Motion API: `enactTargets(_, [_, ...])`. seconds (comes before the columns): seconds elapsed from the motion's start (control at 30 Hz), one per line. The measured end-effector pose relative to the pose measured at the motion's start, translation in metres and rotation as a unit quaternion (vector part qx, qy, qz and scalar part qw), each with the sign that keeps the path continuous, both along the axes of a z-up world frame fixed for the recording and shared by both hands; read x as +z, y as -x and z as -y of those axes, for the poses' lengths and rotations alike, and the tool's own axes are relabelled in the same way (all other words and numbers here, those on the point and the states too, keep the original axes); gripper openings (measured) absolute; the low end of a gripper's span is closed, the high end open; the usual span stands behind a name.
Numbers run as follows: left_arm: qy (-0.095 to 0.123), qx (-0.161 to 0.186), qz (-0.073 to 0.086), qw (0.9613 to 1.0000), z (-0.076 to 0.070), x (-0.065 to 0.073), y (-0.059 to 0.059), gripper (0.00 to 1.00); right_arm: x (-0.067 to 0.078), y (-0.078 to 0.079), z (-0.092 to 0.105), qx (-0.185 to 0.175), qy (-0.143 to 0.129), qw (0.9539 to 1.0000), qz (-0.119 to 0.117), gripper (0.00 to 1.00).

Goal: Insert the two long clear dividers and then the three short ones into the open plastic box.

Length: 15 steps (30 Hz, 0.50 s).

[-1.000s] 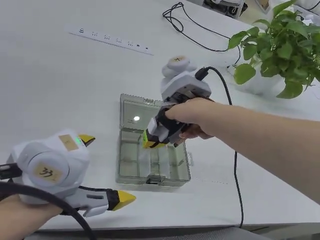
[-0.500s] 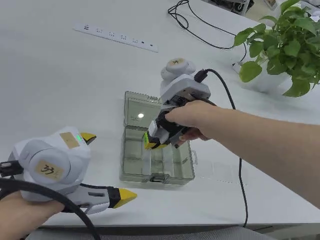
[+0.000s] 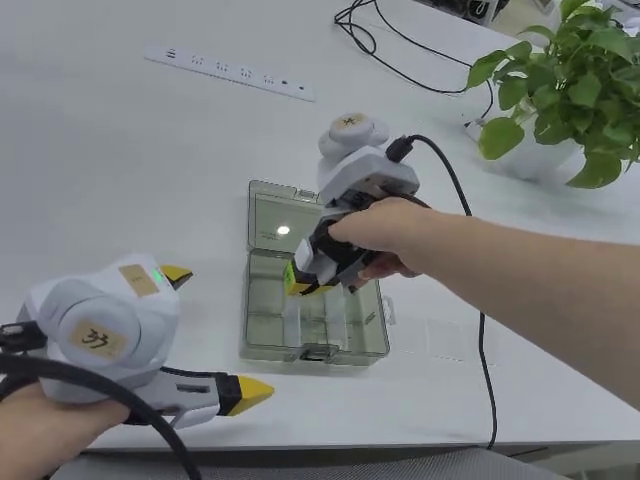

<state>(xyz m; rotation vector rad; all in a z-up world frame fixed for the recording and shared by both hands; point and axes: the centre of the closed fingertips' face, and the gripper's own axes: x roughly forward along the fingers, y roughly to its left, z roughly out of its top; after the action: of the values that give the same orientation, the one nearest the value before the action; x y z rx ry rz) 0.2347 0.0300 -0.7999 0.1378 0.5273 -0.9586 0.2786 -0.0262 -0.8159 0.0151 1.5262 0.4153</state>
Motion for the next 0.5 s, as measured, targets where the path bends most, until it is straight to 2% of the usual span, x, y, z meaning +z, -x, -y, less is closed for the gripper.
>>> enactTargets(0.07, [0.000,-0.001,-0.001,1.0000,0.000,0.000,0.001,0.93,0.001,0.001,-0.002,0.004,-0.010,0.9999,0.006,0.07])
enactTargets(0.17, [-0.002,-0.001,0.000,1.0000,0.000,0.000,0.002,0.93,0.004,0.002,-0.010,-0.010,-0.035,0.9993,0.008,0.16])
enactTargets(0.33, [-0.004,0.000,0.000,1.0000,-0.001,0.002,0.003,0.93,0.009,0.002,-0.014,-0.005,-0.046,0.9987,0.023,0.27])
enactTargets(0.43, [-0.006,-0.001,0.001,1.0000,-0.002,0.002,0.002,0.93,0.013,-0.002,-0.018,-0.010,-0.061,0.9974,0.037,0.34])
enactTargets(0.5, [-0.006,-0.001,0.001,1.0000,-0.001,0.003,0.002,0.93,0.014,-0.005,-0.020,-0.015,-0.071,0.9967,0.035,0.37])
